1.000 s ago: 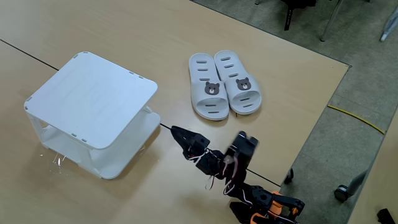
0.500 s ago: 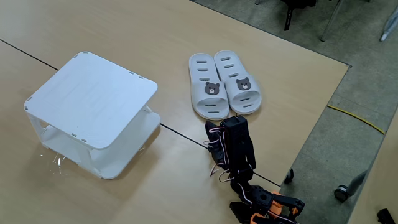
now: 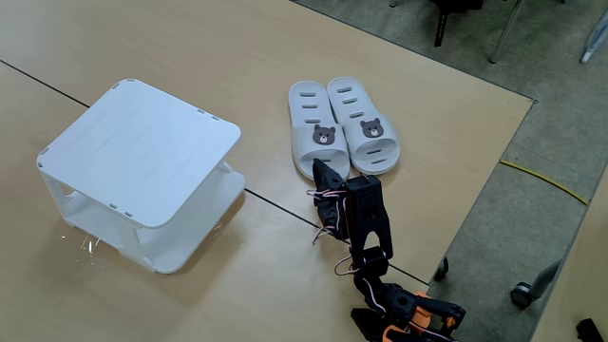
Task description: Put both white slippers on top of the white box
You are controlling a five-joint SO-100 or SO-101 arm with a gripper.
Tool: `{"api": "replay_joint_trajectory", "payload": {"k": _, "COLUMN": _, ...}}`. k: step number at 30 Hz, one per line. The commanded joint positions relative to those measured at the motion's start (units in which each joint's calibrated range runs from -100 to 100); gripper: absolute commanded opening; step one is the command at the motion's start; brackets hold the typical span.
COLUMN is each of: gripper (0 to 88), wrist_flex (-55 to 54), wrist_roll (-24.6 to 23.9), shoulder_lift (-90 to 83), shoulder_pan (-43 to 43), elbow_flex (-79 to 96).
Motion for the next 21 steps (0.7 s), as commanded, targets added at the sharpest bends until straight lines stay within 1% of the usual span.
{"api": "replay_joint_trajectory", "payload": {"k": 1, "gripper": 0.8, "wrist_flex": 6.0, "wrist_roll": 0.4, "shoulder_lift": -0.3, "shoulder_pan": 2.6, "elbow_flex": -6.2}}
{"api": "replay_joint_trajectory", "payload": {"k": 3, "gripper": 3.2, "wrist_flex": 9.2, "wrist_roll": 0.4, "shoulder_lift": -0.2, "shoulder_pan": 4.4, "elbow_flex": -8.8}}
{"api": "replay_joint_trajectory", "payload": {"k": 4, "gripper": 7.3, "wrist_flex": 10.9, "wrist_roll": 0.4, "shoulder_lift": -0.1, "shoulder_pan": 5.5, "elbow_flex": -10.5}}
{"api": "replay_joint_trajectory", "payload": {"k": 5, "gripper": 9.1, "wrist_flex": 11.9, "wrist_roll": 0.4, "shoulder_lift": -0.1, "shoulder_pan": 6.0, "elbow_flex": -11.7}}
{"api": "replay_joint_trajectory", "payload": {"k": 12, "gripper": 10.9, "wrist_flex": 12.5, "wrist_roll": 0.4, "shoulder_lift": 6.6, "shoulder_pan": 5.9, "elbow_flex": -21.6}}
{"api": "replay_joint_trajectory", "payload": {"k": 13, "gripper": 13.4, "wrist_flex": 12.5, "wrist_roll": 0.4, "shoulder_lift": 7.1, "shoulder_pan": 5.8, "elbow_flex": -23.8}}
{"api": "replay_joint_trajectory", "payload": {"k": 16, "gripper": 27.0, "wrist_flex": 12.6, "wrist_roll": 0.4, "shoulder_lift": 8.8, "shoulder_pan": 5.6, "elbow_flex": -29.2}}
{"api": "replay_joint_trajectory", "payload": {"k": 17, "gripper": 29.6, "wrist_flex": 12.6, "wrist_roll": 0.4, "shoulder_lift": 9.4, "shoulder_pan": 5.6, "elbow_flex": -30.5}}
{"api": "replay_joint_trajectory", "payload": {"k": 21, "gripper": 30.9, "wrist_flex": 12.9, "wrist_roll": 0.4, "shoulder_lift": 12.6, "shoulder_pan": 5.5, "elbow_flex": -36.5}}
